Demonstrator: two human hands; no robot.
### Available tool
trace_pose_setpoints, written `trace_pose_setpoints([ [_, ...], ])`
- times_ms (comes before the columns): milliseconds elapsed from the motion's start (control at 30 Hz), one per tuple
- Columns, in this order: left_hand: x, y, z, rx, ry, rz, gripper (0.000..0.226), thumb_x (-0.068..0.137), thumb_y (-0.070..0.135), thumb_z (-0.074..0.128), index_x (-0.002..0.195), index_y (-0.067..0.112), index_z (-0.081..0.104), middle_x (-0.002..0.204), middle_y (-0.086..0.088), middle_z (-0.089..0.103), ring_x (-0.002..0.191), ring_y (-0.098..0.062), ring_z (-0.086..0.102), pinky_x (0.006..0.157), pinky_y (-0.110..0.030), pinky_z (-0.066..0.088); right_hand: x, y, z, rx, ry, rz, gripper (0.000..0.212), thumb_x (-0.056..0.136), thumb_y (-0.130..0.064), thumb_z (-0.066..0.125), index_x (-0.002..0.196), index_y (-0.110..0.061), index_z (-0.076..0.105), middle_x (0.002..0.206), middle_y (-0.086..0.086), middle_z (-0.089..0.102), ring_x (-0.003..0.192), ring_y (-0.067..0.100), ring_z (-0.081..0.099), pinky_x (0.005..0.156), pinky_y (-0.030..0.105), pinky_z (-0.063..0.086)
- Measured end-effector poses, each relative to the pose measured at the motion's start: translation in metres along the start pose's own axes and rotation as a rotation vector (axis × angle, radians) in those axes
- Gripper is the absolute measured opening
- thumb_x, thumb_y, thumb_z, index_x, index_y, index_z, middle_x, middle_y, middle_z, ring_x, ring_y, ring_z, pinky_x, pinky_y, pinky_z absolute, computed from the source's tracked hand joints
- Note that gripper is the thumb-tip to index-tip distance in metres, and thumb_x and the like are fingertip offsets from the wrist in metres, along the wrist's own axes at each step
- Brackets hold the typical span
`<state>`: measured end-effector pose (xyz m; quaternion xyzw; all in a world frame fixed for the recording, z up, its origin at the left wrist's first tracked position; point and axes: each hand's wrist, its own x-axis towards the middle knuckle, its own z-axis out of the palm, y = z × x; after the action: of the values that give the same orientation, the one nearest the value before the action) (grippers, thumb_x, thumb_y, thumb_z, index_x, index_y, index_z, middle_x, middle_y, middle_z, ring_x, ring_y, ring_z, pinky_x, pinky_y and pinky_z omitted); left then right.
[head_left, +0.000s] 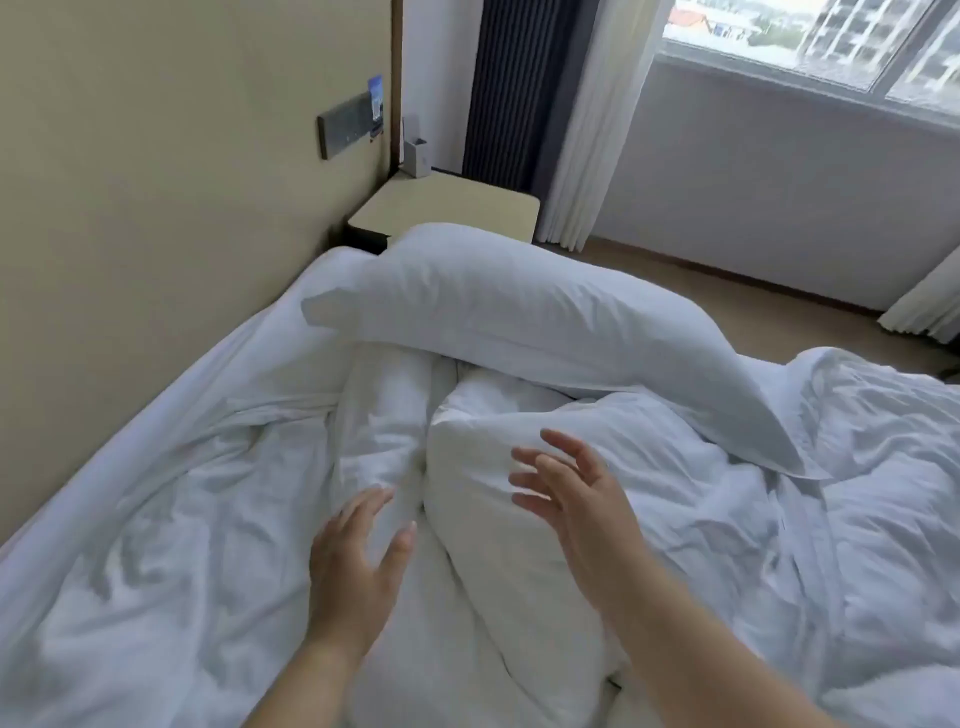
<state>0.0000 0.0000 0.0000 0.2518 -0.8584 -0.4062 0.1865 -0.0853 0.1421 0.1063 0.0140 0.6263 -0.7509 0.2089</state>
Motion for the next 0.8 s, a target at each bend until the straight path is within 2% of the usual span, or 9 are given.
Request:
trace_pose_setpoints([
  [33,0.014,-0.011,0.014,0.037,-0.023,0.016,0.085,0.067,0.072,0.034,0.115,0.007,0.063,0.126,-0.010,0.058,0.115,-0.030,0.054,0.100,-0.046,0.033,0.024,-0.001,0.005,-0.107,0.002,-0.068,0.019,0.091,-0.002,0.049,0.098,-0.020,0.052,0.091,0.003,0.064,0.070,0.011,0.061,0.066,0.021,0.052],
  [100,0.038,-0.033,0.041,0.098,-0.076,-0.056,0.108,0.058,0.086,0.013,0.132,0.016,0.049,0.144,-0.007,0.039,0.133,-0.025,0.036,0.110,-0.047,0.016,0.072,-0.003,0.011,-0.468,0.011,-0.212,0.027,0.089,-0.009,0.055,0.112,-0.022,0.050,0.105,0.000,0.060,0.087,0.013,0.059,0.078,0.024,0.048],
  [233,0.065,-0.088,0.075,0.129,-0.039,-0.188,0.101,0.051,0.072,0.001,0.142,0.034,0.025,0.153,0.007,0.019,0.141,-0.009,0.013,0.111,-0.036,0.000,0.165,0.004,0.002,-1.182,0.012,-0.397,0.058,0.088,-0.024,0.059,0.140,-0.020,0.034,0.140,-0.001,0.041,0.131,0.017,0.036,0.103,0.025,0.028],
  [400,0.085,-0.128,0.116,0.196,-0.099,-0.110,0.064,0.086,0.069,0.012,0.125,0.029,0.044,0.125,-0.012,0.059,0.117,-0.015,0.035,0.093,-0.037,0.017,0.250,0.039,-0.018,-1.739,0.028,-0.439,0.076,0.090,-0.037,0.053,0.148,-0.025,0.005,0.157,0.000,-0.006,0.144,0.018,-0.004,0.115,0.029,-0.001],
  [533,0.093,-0.142,0.130,0.078,0.054,-0.240,0.072,0.069,0.060,0.025,0.132,0.032,0.047,0.141,-0.006,0.045,0.124,-0.007,0.022,0.105,-0.022,-0.002,0.290,0.074,-0.024,-1.899,0.165,-0.488,0.078,0.088,-0.035,0.056,0.148,-0.020,0.008,0.156,0.009,-0.003,0.144,0.026,0.002,0.116,0.039,-0.002],
  [600,0.093,-0.146,0.135,0.125,0.040,-0.156,0.060,0.074,0.051,0.032,0.128,0.032,0.047,0.133,-0.013,0.052,0.120,-0.012,0.029,0.103,-0.017,-0.003,0.308,0.081,-0.029,-1.890,0.280,-0.748,0.077,0.072,-0.022,0.073,0.138,-0.010,0.036,0.144,0.022,0.036,0.132,0.038,0.033,0.109,0.053,0.022],
  [667,0.092,-0.150,0.140,0.169,0.055,-0.124,0.054,0.076,0.046,0.034,0.127,0.029,0.045,0.129,-0.015,0.055,0.118,-0.015,0.032,0.101,-0.017,-0.001,0.323,0.082,-0.034,-1.933,0.373,-0.979,0.067,0.052,-0.015,0.078,0.112,-0.007,0.051,0.109,0.020,0.064,0.107,0.037,0.047,0.088,0.058,0.044],
  [733,0.094,-0.151,0.142,0.135,0.080,-0.143,0.068,0.074,0.053,0.026,0.136,0.031,0.041,0.142,-0.009,0.042,0.125,-0.009,0.023,0.102,-0.010,-0.013,0.326,0.075,-0.036,-1.995,0.376,-1.030,0.046,0.047,-0.008,0.079,0.088,-0.009,0.058,0.082,0.013,0.068,0.087,0.031,0.052,0.076,0.050,0.053],
  [800,0.092,-0.150,0.141,0.098,0.099,-0.199,0.085,0.063,0.065,0.010,0.141,0.033,0.020,0.152,0.005,0.021,0.135,-0.001,0.010,0.097,-0.009,-0.024,0.316,0.066,-0.043,-2.069,0.290,-0.970,0.034,0.032,-0.004,0.084,0.057,-0.012,0.063,0.056,0.004,0.062,0.055,0.023,0.061,0.070,0.040,0.056],
])
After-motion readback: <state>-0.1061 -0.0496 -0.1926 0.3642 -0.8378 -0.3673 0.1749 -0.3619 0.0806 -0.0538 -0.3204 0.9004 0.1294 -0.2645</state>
